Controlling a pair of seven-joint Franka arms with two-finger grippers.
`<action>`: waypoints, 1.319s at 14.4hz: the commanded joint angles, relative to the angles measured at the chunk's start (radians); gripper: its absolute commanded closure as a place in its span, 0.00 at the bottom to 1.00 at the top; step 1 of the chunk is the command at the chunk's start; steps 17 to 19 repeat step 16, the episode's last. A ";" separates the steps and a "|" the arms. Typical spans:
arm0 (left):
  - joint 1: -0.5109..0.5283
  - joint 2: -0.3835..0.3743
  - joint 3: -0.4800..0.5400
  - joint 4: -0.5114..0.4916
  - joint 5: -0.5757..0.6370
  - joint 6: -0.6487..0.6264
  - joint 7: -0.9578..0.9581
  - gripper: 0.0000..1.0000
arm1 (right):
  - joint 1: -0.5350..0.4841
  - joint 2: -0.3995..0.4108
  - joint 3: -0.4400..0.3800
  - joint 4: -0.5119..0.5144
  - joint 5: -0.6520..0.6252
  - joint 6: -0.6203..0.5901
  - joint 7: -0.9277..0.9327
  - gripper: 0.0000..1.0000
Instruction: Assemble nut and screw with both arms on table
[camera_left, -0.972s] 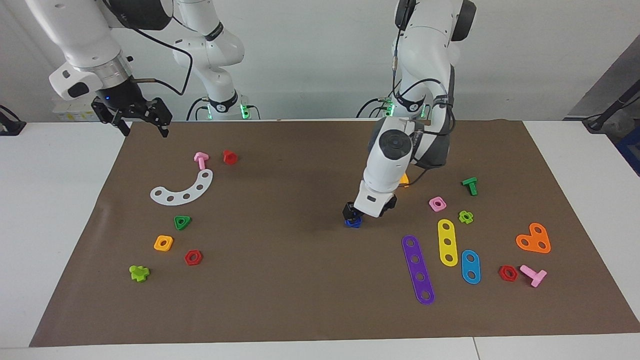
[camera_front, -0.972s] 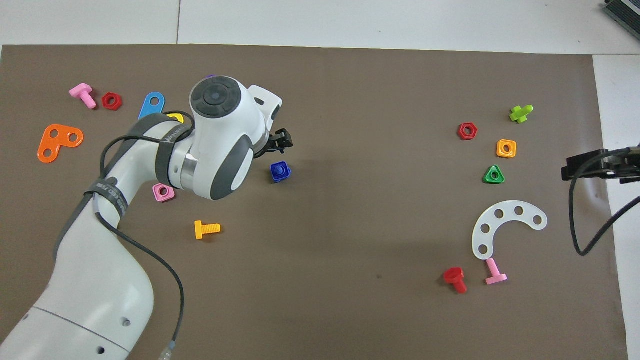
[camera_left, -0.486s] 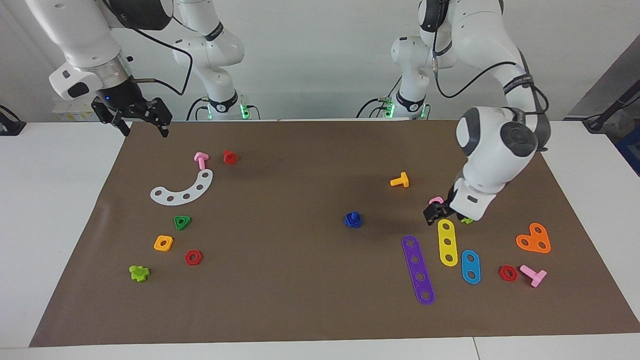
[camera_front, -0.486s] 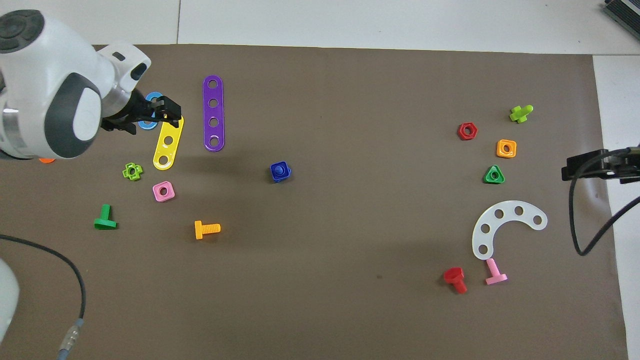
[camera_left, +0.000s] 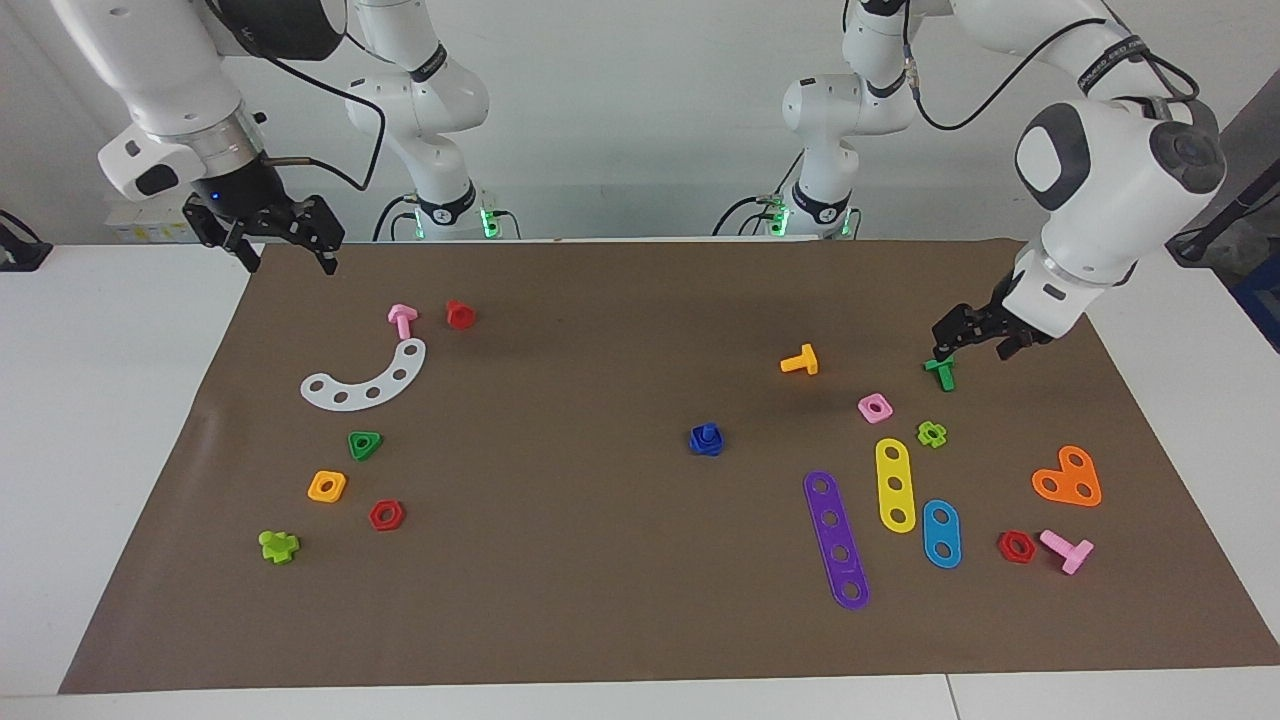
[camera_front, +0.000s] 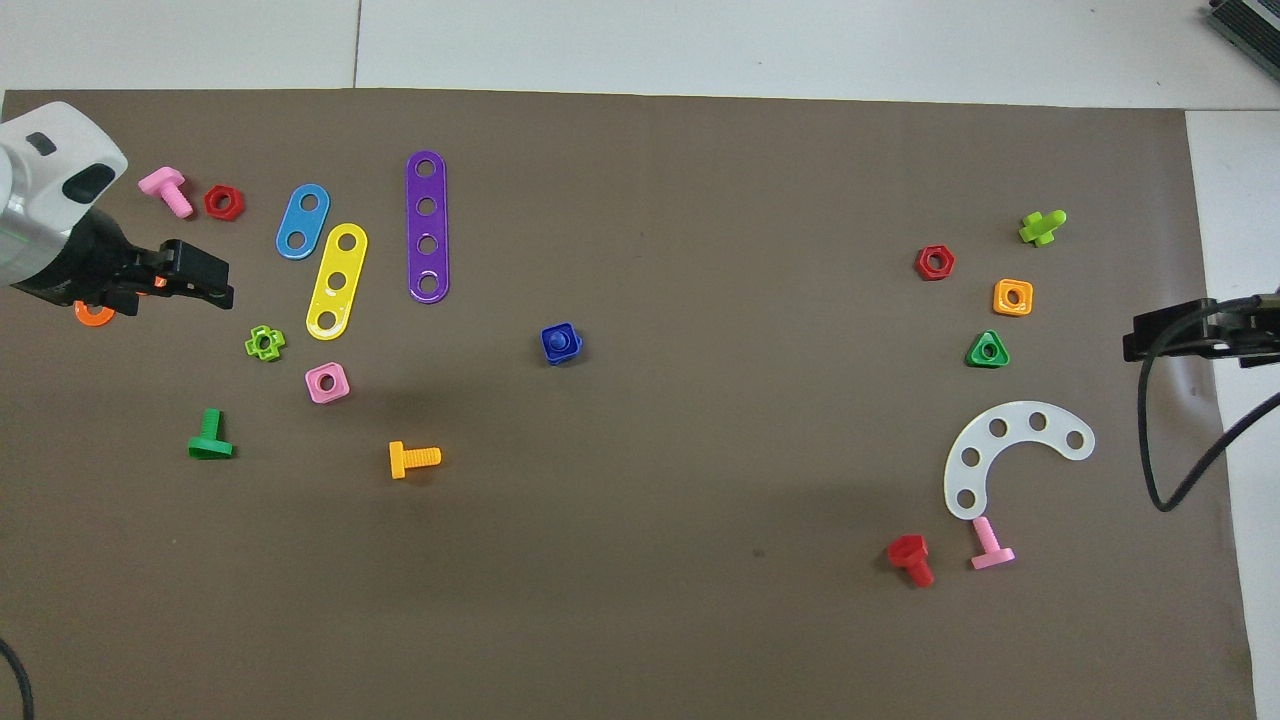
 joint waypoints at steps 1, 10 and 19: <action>-0.015 -0.098 0.000 -0.046 0.081 -0.046 0.005 0.00 | -0.003 -0.007 0.003 -0.006 0.021 0.001 0.009 0.00; -0.020 -0.137 -0.014 -0.032 0.094 -0.046 -0.031 0.00 | -0.003 -0.007 0.003 -0.006 0.021 0.001 0.009 0.00; -0.012 -0.137 -0.011 -0.038 0.091 -0.005 -0.031 0.00 | -0.003 -0.007 0.003 -0.006 0.021 0.001 0.009 0.00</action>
